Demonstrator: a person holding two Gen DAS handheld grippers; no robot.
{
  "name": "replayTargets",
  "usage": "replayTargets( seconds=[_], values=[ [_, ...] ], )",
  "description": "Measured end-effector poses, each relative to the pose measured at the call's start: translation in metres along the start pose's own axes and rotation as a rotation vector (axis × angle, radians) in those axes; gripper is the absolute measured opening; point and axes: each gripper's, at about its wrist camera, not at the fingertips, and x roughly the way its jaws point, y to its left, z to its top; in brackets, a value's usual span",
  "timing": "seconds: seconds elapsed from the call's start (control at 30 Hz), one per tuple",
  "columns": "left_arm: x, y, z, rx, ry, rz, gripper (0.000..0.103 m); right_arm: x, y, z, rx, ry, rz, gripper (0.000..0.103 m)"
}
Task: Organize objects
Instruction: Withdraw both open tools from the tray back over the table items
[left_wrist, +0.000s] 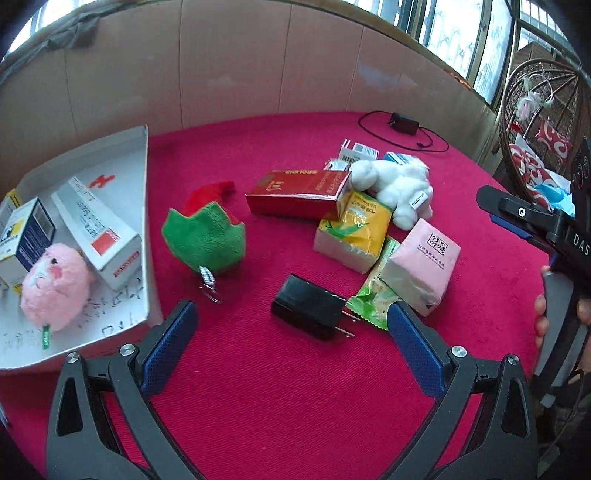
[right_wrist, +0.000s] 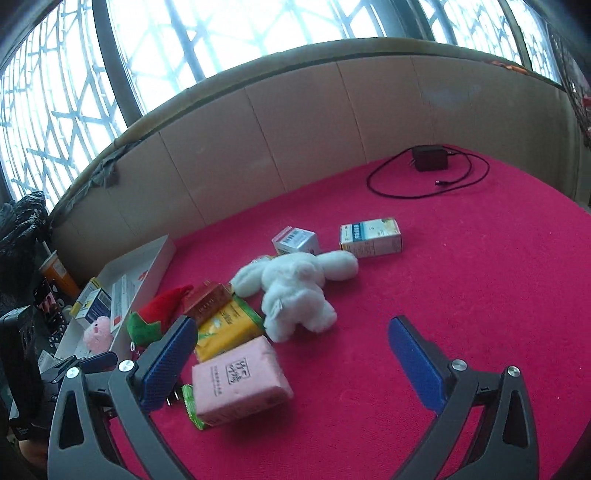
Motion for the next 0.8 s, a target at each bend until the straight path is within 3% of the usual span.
replayTargets(
  seconds=[0.17,0.33,0.53,0.7,0.8],
  values=[
    [0.019,-0.002,0.006,-0.068,0.005,0.109,0.103,0.003,-0.008,-0.009,0.024,0.021,0.026,0.103],
    [0.036,-0.007,0.006,-0.022,0.036,0.218,0.103,0.002,-0.006,-0.01,0.017,0.029,0.051,0.103],
    [0.023,0.011,-0.012,-0.055,0.069,0.187,0.103,-0.004,-0.004,-0.009,0.009,0.02,0.07,0.103],
    [0.009,0.019,-0.015,-0.098,0.024,0.145,0.103,0.006,0.011,-0.016,-0.054,0.068,0.09,0.103],
    [0.009,0.008,-0.01,-0.045,0.0,0.108,0.103,0.016,0.025,-0.023,-0.121,0.112,0.111,0.103]
  ],
)
